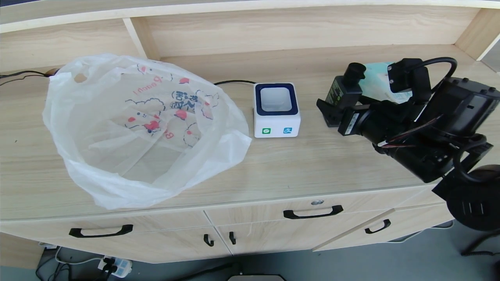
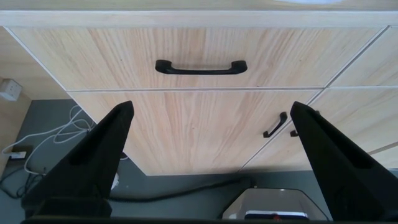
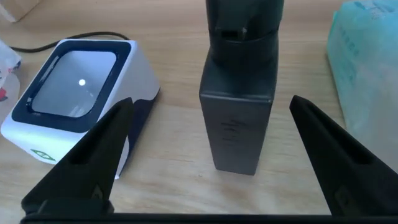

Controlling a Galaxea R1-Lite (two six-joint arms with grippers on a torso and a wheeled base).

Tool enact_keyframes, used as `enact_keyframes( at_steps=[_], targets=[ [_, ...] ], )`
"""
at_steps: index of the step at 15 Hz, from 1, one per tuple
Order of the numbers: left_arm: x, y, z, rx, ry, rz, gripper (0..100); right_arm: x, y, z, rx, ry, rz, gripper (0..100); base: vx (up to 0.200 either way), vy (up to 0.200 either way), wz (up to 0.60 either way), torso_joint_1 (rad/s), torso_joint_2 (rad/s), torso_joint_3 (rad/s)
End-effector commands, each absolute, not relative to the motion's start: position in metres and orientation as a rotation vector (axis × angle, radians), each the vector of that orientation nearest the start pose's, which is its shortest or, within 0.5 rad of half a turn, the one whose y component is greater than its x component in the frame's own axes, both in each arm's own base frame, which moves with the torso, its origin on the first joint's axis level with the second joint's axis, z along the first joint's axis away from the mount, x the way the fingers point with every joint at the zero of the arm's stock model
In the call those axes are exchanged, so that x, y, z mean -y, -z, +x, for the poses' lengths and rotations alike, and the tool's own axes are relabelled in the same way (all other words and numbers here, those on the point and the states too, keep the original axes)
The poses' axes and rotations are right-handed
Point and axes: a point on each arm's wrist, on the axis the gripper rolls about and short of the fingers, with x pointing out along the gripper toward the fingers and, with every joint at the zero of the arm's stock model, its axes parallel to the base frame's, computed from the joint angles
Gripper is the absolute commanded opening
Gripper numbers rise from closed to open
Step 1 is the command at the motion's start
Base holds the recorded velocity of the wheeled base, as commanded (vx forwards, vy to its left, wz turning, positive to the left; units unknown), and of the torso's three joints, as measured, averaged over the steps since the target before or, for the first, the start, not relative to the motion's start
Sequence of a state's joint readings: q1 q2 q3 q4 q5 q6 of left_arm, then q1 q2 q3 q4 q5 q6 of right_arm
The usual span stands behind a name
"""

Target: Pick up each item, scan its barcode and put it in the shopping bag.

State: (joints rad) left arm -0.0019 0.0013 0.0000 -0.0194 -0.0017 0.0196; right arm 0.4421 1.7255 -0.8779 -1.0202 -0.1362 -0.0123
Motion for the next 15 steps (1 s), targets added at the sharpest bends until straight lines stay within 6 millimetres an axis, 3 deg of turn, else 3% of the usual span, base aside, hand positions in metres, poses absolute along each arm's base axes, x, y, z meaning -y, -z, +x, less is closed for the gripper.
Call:
enact_keyframes(
  at_steps=[1,6,11,12,15],
  targets=[
    [0.000,-0.078,-0.023,0.018,0.003,0.020,100,-0.132,-0.228,0.301,0.157,-0.287,0.032,100,0.000,0.000,0.00,0.000,0.00,0.000],
    [0.000,-0.078,-0.023,0.018,0.003,0.018,100,-0.132,-0.232,0.330,0.192,-0.251,0.038,100,0.000,0.000,0.00,0.000,0.00,0.000],
    [0.000,-0.078,-0.023,0.022,0.003,0.018,100,-0.131,-0.229,0.341,0.195,-0.236,0.038,100,0.000,0.000,0.00,0.000,0.00,0.000],
    [0.000,-0.078,-0.023,0.023,0.003,0.018,100,-0.131,-0.228,0.342,0.195,-0.236,0.040,0,0.000,0.000,0.00,0.000,0.00,0.000],
    [0.000,-0.078,-0.023,0.023,0.003,0.018,100,-0.134,-0.230,0.342,0.229,-0.242,0.037,0,0.000,0.000,0.00,0.000,0.00,0.000]
  ],
)
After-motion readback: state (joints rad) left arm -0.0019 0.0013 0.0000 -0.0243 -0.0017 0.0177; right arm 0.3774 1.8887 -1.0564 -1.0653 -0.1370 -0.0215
